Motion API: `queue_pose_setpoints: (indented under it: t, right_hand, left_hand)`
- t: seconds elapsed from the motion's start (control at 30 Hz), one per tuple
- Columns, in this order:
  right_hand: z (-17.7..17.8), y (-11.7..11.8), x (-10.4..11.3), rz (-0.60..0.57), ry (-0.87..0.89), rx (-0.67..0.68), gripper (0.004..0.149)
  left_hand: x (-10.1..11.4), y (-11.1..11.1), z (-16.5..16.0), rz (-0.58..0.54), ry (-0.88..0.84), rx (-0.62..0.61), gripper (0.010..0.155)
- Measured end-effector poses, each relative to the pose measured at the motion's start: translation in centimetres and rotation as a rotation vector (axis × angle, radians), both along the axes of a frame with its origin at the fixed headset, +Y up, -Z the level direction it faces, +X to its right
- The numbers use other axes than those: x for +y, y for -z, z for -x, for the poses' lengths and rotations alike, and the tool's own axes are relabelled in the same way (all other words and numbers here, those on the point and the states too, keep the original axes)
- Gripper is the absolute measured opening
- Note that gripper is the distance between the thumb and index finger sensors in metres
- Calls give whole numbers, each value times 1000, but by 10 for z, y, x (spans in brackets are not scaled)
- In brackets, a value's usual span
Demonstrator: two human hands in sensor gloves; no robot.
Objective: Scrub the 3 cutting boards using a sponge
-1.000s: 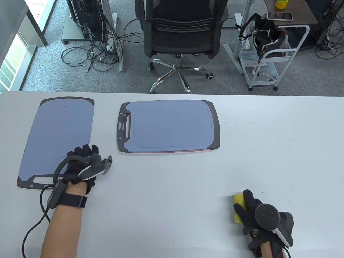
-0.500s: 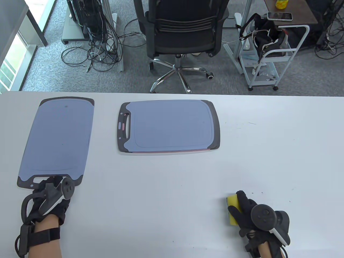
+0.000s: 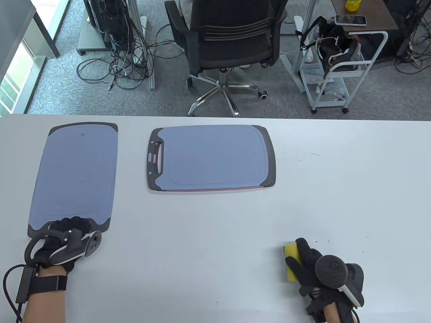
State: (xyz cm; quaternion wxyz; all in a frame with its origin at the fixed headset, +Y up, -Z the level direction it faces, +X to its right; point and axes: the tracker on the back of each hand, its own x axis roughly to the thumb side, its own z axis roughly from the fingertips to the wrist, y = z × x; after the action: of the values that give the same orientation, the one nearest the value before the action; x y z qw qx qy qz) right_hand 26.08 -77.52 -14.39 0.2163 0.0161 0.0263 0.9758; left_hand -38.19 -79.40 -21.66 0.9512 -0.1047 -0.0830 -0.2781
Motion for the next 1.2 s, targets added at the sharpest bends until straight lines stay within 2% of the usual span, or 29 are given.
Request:
queue_pose_setpoints:
  t: [0.07,0.17,0.3,0.47,0.57,0.63,0.73,0.87,0.97,1.03,1.07,1.2]
  right_hand:
    - [-1,0,0,2,-1,-11,75]
    - [-3,-1,-1,6,5,-26,75]
    - [-3,-2,0,9,3,-35,75]
    - [-5,-2,1,17,1,-47,75]
    - [-6,-2,1,18,-4,-58,75]
    - [-8,-3,1,17,-3,-71,75]
    - [-12,-3,1,20,3,-90,75]
    - [-14,-5,1,22,9,-103,75]
    - [-14,-6,1,19,16,-106,75]
    - [-14,-7,0,25,23,-111,75]
    - [-14,-8,-1,38,26,-114,75]
    - [-14,-6,-2,57,14,-114,75]
  left_hand:
    - [0,4,-5,-3,-28,-1,68]
    - [0,8,-18,-68,75,-84,68]
    - [5,9,-35,-232,146,-157,66]
    - [24,11,-46,-389,150,-120,58]
    - [39,15,-47,-471,112,-6,45]
    - [49,14,-46,-482,-38,95,43]
    - [60,8,-45,-553,-280,239,51]
    - [66,-7,-44,-671,-498,295,48]
    - [62,-25,-38,-776,-781,280,48]
    - [61,-33,-29,-817,-906,296,48]
    - [64,-37,-21,-832,-1024,333,48]
    - [76,-51,-4,-967,-1271,396,48]
